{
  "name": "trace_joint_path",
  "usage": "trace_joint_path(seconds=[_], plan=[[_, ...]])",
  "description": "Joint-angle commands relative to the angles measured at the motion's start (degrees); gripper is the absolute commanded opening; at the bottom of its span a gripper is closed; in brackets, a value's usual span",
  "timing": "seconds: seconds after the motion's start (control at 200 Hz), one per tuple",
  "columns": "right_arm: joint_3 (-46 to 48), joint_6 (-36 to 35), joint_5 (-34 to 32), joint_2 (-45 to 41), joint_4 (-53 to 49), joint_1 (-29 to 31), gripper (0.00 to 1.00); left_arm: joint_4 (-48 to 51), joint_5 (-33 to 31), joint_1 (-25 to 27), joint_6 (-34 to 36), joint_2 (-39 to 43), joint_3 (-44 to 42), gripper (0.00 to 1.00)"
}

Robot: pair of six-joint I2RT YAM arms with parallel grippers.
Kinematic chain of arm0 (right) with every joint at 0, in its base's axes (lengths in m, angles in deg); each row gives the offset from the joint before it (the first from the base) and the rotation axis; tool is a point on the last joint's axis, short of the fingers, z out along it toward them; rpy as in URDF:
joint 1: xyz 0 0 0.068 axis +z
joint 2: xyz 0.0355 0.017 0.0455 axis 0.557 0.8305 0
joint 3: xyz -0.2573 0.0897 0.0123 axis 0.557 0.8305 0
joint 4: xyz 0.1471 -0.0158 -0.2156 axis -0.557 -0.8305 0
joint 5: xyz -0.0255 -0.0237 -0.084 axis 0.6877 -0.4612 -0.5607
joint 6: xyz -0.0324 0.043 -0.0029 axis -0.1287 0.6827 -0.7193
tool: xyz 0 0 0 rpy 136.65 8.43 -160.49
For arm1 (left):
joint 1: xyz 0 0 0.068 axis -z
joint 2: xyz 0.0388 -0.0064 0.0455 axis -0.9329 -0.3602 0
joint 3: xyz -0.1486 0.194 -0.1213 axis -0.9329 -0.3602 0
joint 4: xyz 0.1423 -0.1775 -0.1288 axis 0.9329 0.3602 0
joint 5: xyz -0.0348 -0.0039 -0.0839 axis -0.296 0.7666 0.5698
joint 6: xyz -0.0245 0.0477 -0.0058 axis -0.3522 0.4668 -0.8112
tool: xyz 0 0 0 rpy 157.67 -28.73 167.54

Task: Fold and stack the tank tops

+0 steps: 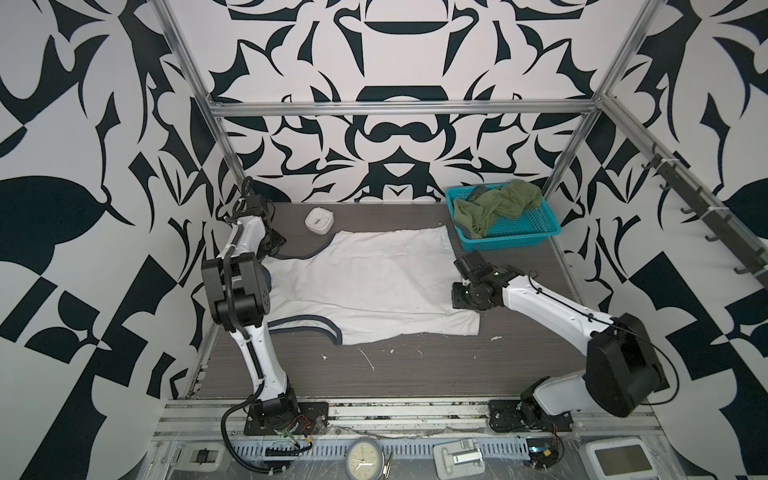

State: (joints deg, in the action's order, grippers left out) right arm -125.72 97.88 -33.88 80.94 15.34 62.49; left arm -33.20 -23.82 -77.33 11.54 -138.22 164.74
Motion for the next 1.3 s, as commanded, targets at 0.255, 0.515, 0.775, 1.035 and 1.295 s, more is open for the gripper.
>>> trace_joint_path(seconds=[0.255,0.515,0.775,1.035,1.295], plan=[[3.3,-2.6,3.2,-3.7,-1.5,-4.9,0.49,2.4,6.4,23.2,-7.4,31.7,-34.7,0.74],[9.1,-2.6,9.9,-8.0,-1.3,-12.4,0.50,2.1,13.6,31.5,-11.7,36.1,-44.0,0.71],[12.0,-0.8,17.2,-7.3,2.3,-15.9,0.51,-2.6,17.2,34.5,-13.4,35.0,-48.4,0.67],[12.4,-0.9,18.9,-5.2,5.0,-15.9,0.37,-4.1,17.3,36.9,-14.5,33.2,-49.2,0.57],[13.0,-1.4,18.9,-4.2,6.0,-15.9,0.22,-5.5,15.2,36.9,-13.8,30.8,-49.1,0.40]])
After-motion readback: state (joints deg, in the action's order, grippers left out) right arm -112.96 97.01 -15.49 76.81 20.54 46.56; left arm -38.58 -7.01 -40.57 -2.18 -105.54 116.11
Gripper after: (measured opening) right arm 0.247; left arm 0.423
